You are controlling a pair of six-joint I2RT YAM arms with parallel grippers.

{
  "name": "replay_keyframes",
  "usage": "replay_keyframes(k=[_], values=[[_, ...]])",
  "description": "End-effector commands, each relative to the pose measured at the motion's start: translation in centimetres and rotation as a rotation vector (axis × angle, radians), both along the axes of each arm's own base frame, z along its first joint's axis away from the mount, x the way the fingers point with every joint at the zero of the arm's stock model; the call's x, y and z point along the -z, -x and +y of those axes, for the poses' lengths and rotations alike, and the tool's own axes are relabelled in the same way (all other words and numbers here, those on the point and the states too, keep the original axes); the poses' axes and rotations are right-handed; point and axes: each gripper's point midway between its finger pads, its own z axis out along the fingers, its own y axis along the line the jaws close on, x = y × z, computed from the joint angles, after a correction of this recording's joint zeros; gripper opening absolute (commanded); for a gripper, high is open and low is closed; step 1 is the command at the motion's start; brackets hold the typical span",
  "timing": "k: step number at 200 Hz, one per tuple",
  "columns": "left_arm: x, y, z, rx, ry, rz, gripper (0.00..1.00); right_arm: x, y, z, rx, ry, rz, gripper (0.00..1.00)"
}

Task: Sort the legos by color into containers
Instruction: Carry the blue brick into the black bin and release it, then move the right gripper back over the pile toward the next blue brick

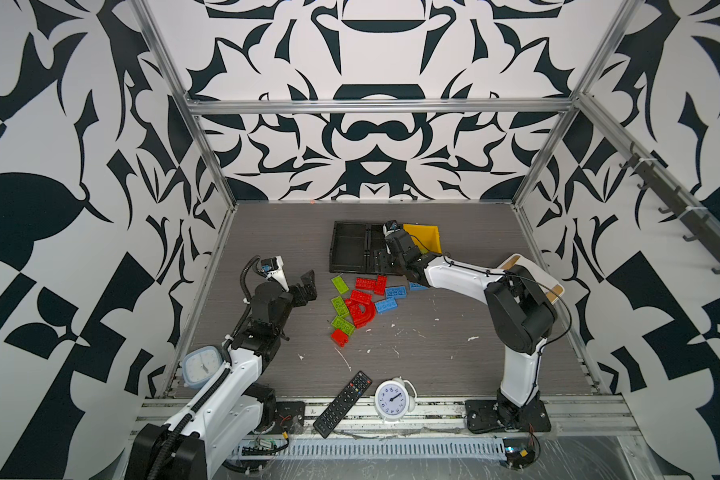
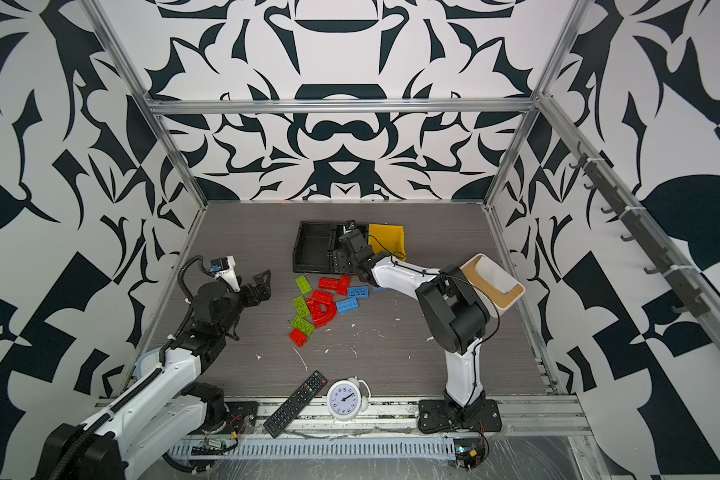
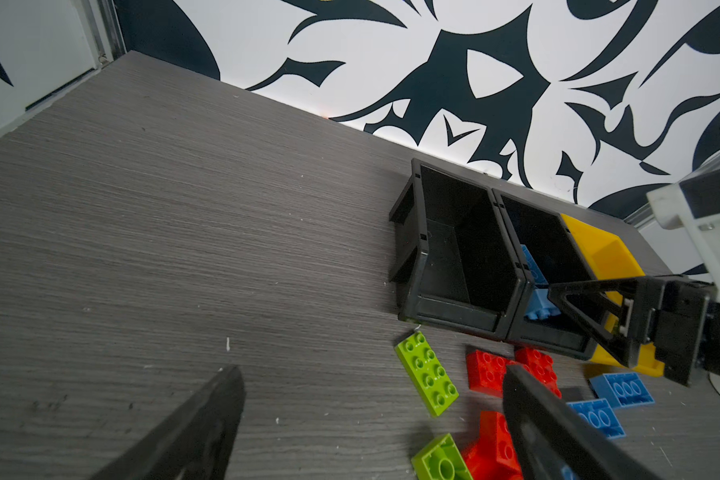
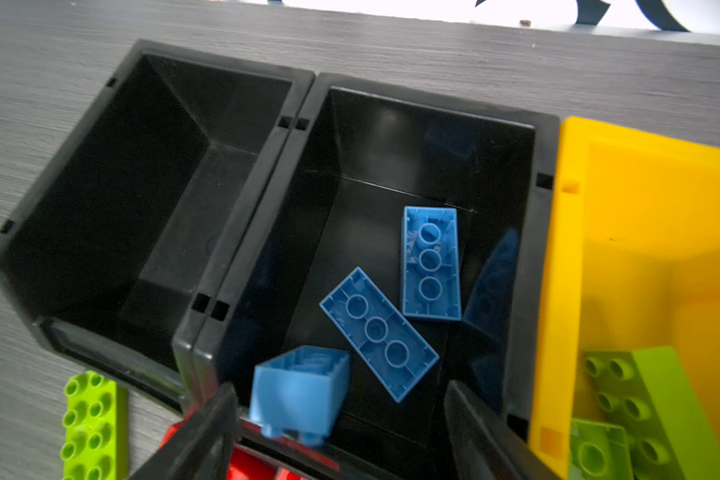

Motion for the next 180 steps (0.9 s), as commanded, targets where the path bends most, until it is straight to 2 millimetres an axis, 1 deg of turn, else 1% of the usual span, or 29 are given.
replay_keyframes(k=[1,22,26,39,47,61,83,117,134,158,180], values=[[0.0,-0.1,-0.3,0.015,0.015,-0.005,0.99,-3.8,1.1,1.8,-0.066,-0.046,-0.043,0.80],[0.4,-0.3,-0.1,0.004,0.003,0.004,0.99,-5.5,3.5,2.4,-0.107,-0.018,-0.064,0.80],[0.4,-0.4,-0.1,0.001,0.001,0.006,0.99,-6.1,3.9,2.4,-0.114,-0.014,-0.070,0.80],[0.5,-0.4,-0.2,0.005,0.003,0.012,1.00,-6.7,5.9,2.2,-0.145,0.002,-0.049,0.80],[0.3,-0.4,-0.4,0.016,0.008,0.010,0.99,-6.7,6.8,2.1,-0.157,-0.003,-0.030,0.79],[0.2,-0.4,-0.6,0.030,0.007,0.004,0.99,-5.9,8.5,1.2,-0.159,-0.020,0.015,0.78],[0.4,-0.4,0.0,0.001,-0.007,0.006,0.99,-4.5,9.8,-0.1,-0.131,-0.009,0.072,0.76],[0.5,-0.6,-0.1,0.004,-0.009,0.012,0.99,-2.3,11.9,-0.7,-0.142,-0.042,0.138,0.73],[1.0,-0.8,0.0,-0.009,-0.010,0.021,0.99,-1.4,12.5,-1.1,-0.147,-0.026,0.162,0.71],[1.4,-0.9,-0.3,0.008,-0.011,0.028,0.99,-0.9,13.1,-1.1,-0.178,0.003,0.201,0.71],[1.3,-0.8,-0.4,0.013,-0.010,0.039,0.99,-0.1,13.5,-1.2,-0.184,0.004,0.216,0.73]])
